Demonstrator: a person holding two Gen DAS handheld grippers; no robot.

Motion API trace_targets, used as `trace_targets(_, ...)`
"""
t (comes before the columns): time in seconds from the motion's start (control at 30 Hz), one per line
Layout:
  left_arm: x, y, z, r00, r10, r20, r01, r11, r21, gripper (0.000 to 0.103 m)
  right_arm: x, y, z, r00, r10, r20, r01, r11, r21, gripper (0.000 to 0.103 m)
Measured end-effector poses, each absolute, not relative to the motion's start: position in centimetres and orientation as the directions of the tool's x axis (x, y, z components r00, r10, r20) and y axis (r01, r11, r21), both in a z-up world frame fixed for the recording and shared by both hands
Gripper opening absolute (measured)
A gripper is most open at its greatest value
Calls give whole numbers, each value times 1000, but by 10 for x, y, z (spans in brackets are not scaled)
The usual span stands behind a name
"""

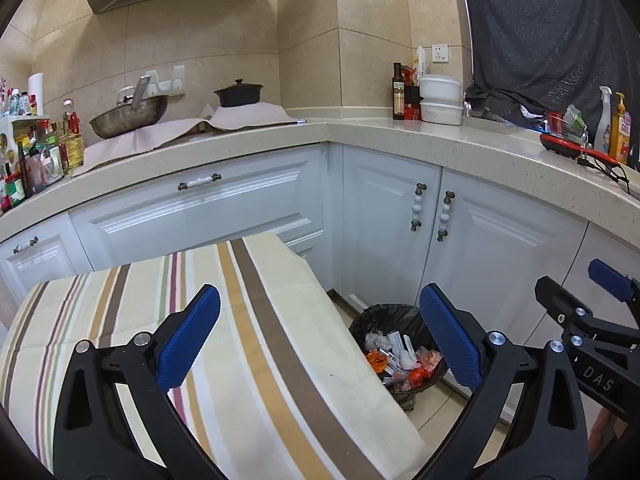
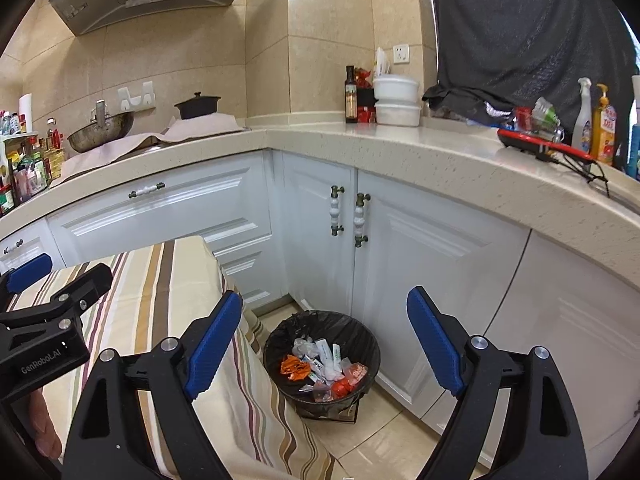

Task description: Collect trash

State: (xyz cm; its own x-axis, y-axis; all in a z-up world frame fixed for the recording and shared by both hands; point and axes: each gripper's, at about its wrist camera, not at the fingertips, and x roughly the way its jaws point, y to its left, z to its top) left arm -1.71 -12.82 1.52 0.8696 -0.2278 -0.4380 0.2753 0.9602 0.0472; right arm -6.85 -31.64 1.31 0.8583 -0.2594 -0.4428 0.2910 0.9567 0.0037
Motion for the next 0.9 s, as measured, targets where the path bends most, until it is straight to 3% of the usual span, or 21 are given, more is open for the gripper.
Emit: trace_targets(0.9,-39,-102,32,873,-260,-412,277,961,-19,98,-99,-286,35,891,-273,-364,282,959,-30,83)
